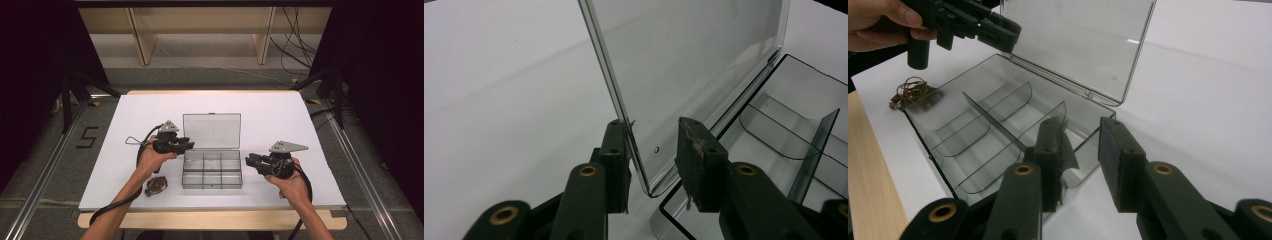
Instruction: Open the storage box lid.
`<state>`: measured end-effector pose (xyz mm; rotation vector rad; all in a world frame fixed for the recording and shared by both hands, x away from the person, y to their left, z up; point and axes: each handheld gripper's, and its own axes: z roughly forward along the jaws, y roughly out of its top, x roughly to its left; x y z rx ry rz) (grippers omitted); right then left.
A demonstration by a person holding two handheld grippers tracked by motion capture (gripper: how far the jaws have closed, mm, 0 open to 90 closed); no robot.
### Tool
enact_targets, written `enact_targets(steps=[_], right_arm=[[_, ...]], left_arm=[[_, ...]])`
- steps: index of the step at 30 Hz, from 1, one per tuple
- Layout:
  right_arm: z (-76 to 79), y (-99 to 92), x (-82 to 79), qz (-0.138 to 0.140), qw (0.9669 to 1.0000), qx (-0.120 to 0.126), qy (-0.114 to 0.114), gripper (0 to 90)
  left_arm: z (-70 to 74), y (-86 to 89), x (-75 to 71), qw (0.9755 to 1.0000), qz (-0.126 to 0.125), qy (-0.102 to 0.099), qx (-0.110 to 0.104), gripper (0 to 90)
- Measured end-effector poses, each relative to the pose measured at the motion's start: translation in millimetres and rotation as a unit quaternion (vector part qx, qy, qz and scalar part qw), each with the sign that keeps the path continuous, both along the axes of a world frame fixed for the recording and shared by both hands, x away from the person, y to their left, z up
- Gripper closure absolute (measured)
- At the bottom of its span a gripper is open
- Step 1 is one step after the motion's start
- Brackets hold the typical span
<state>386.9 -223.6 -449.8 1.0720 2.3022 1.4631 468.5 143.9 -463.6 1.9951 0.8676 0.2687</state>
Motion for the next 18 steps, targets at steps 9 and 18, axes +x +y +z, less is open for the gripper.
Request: enact_targets(steps=[9,18], right_arm=[[-3.7,-1.9,0.5,-0.009,0.9998,-0.003,0.016,70.6],[-6.1,-3.4,2.7,-0.013,0.9998,-0.007,0.017,68.6]], left_arm=[[-0.2,0.2,3.2,0.9998,0.007,0.017,-0.006,64.6],[0.7,-0.4,5.9,0.999,0.016,0.041,-0.012,63.8]])
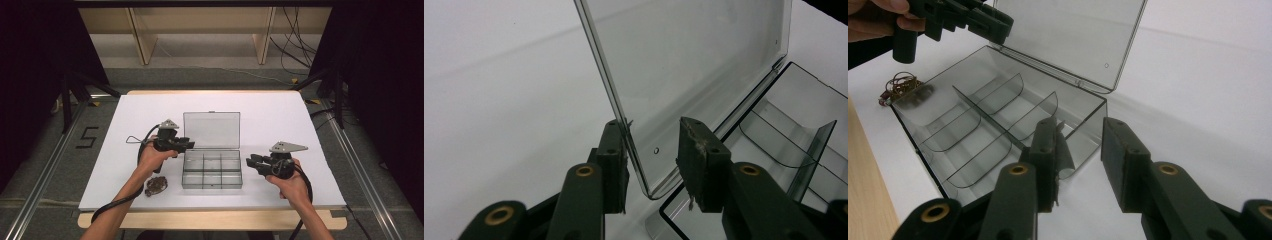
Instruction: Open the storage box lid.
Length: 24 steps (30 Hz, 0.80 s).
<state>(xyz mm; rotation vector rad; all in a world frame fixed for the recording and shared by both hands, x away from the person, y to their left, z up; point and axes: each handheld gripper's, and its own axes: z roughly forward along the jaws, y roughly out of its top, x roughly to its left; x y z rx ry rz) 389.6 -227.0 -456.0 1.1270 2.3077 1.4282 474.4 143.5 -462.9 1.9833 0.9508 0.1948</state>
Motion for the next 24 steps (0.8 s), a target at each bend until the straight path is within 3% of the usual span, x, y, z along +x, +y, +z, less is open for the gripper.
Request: enact_targets(steps=[4,6,8,9,12,16,17,19,20,24], right_arm=[[-0.3,-1.4,0.7,0.002,1.0,0.0,-0.005,68.4],[-0.9,0.4,-0.6,-0.004,0.9999,0.012,0.002,68.1],[-0.7,-1.6,1.0,-0.001,0.9999,-0.001,-0.011,67.9],[-1.1,0.2,-0.4,-0.004,0.9999,0.013,0.002,67.5],[-1.7,-0.4,1.2,-0.004,1.0,0.003,0.001,66.7],[-1.2,-2.1,1.4,-0.004,1.0,-0.002,-0.004,64.5],[-1.7,-1.1,1.2,-0.002,1.0,0.006,0.005,64.3],[-1.6,-1.7,1.4,-0.003,1.0,0.003,0.002,63.6],[-1.7,-0.6,0.1,-0.009,0.9998,0.009,0.014,63.2],[-2.1,-0.6,0.2,-0.009,0.9998,0.012,0.015,63.0]], left_arm=[[0.2,0.0,0.4,1.0,0.003,0.007,-0.002,63.7],[0.5,1.2,1.4,1.0,-0.002,0.009,0.004,63.5],[0.0,-0.5,0.8,0.9999,0.009,0.012,-0.006,62.9],[-0.2,-0.3,1.3,0.9999,0.009,0.012,-0.005,62.9],[-0.3,1.3,2.2,0.9998,0.006,0.017,-0.003,62.6],[-1.1,1.0,3.2,0.9995,0.013,0.026,-0.014,62.3],[-1.1,1.0,3.8,0.9994,0.012,0.029,-0.016,62.3],[-0.7,0.7,3.9,0.9993,0.014,0.031,-0.013,61.9],[-0.9,0.8,4.3,0.9992,0.014,0.033,-0.014,61.7],[-0.9,0.8,4.2,0.9991,0.018,0.036,-0.015,61.4]])
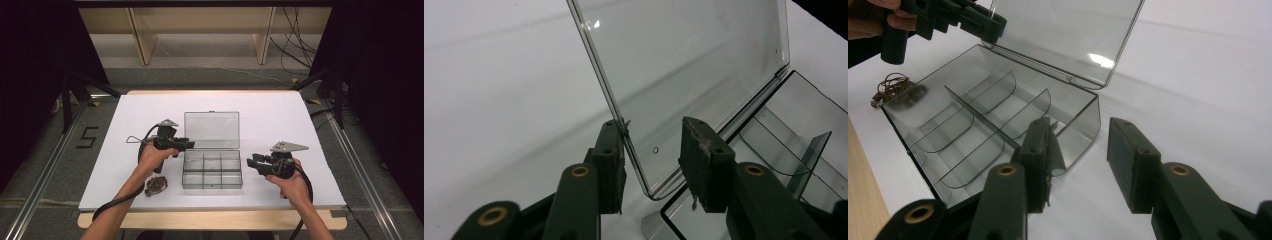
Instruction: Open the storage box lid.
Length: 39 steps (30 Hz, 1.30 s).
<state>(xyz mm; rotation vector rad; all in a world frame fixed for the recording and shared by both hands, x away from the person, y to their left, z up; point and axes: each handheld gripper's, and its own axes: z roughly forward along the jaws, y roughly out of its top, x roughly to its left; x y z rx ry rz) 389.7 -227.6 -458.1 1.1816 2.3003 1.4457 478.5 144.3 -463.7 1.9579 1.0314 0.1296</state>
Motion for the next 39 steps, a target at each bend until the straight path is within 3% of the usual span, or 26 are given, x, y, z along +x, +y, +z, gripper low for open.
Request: enact_targets(steps=[11,14,18,20,28,29,35,36,39], right_arm=[[-1.8,0.4,-0.3,0.002,1.0,-0.001,0.006,62.5],[-1.3,-2.1,1.2,0.001,0.9999,-0.013,-0.007,62.5],[-1.9,-1.3,1.1,0.004,1.0,-0.007,-0.001,62.5],[-2.8,-0.9,1.4,0.003,1.0,-0.008,-0.001,62.5],[-3.4,0.7,0.0,-0.002,1.0,-0.002,0.004,62.6],[-3.1,-1.1,1.4,0.002,0.9998,-0.015,-0.01,62.6],[-2.3,-2.1,1.0,-0.001,0.9999,-0.014,-0.008,62.7],[-2.6,-0.1,-0.5,-0.003,1.0,0.003,0.006,62.7],[-2.4,0.1,-1.0,-0.003,0.9999,0.004,0.015,62.6]], left_arm=[[0.7,-0.2,-1.7,0.9998,0.013,0.016,0.0,60.7],[0.2,0.3,-1.3,0.9997,0.016,0.021,-0.001,59.5],[-0.5,2.8,0.2,0.9996,0.015,0.023,0.006,57.1],[-1.7,4.5,0.4,0.9994,0.025,0.025,0.001,56.9],[-3.1,7.1,1.6,0.9992,0.021,0.032,-0.007,57.4],[-3.3,7.2,1.7,0.9991,0.022,0.034,-0.009,57.4],[-2.6,7.5,2.1,0.9989,0.023,0.041,-0.006,56.4],[-2.9,7.1,2.3,0.9987,0.029,0.041,-0.006,56.4],[-3.2,7.5,1.7,0.9986,0.023,0.046,-0.008,56.7]])
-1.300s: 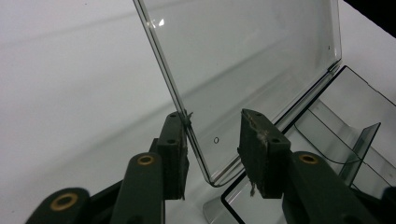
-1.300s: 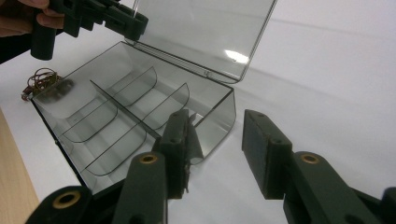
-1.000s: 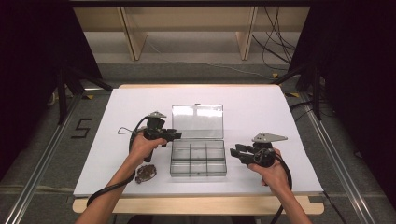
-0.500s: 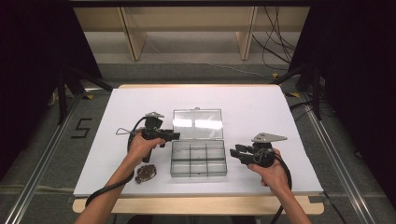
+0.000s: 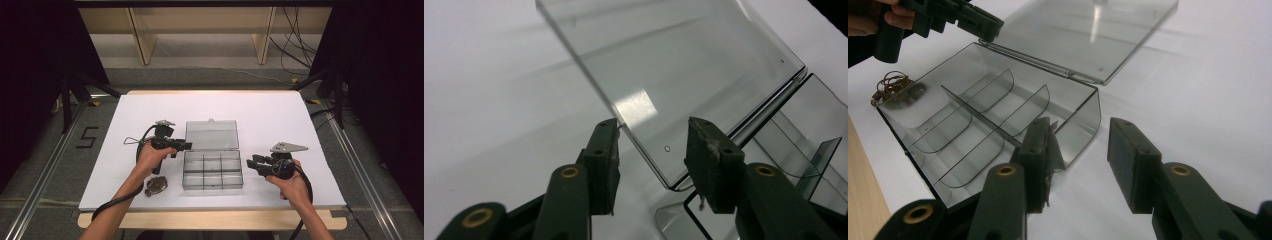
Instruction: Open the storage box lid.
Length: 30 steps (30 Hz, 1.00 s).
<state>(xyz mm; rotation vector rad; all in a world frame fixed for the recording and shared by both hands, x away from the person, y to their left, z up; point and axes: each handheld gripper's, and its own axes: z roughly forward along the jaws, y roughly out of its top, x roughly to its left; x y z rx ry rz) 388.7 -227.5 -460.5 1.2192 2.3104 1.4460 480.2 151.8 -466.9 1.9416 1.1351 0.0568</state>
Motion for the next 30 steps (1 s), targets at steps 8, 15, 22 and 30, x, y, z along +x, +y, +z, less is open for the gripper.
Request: enact_targets(steps=[8,15,22,30], right_arm=[[-1.1,-1.7,2.3,0.008,0.9998,-0.008,-0.013,62.6],[-1.1,-2.4,2.4,0.004,0.9999,-0.007,-0.009,62.6],[-1.3,-3.2,2.6,0.003,0.9999,-0.009,-0.013,62.2],[-0.3,-3.8,-0.9,-0.005,1.0,-0.005,-0.006,60.5]], left_arm=[[1.5,-1.5,-0.8,1.0,0.0,-0.002,0.006,56.4],[4.7,4.9,-3.7,0.9998,-0.004,-0.005,0.021,54.9],[8.1,9.4,-11.0,0.9998,0.008,-0.014,0.008,53.9],[19.0,23.2,-29.3,0.9995,0.002,-0.029,0.005,53.0]])
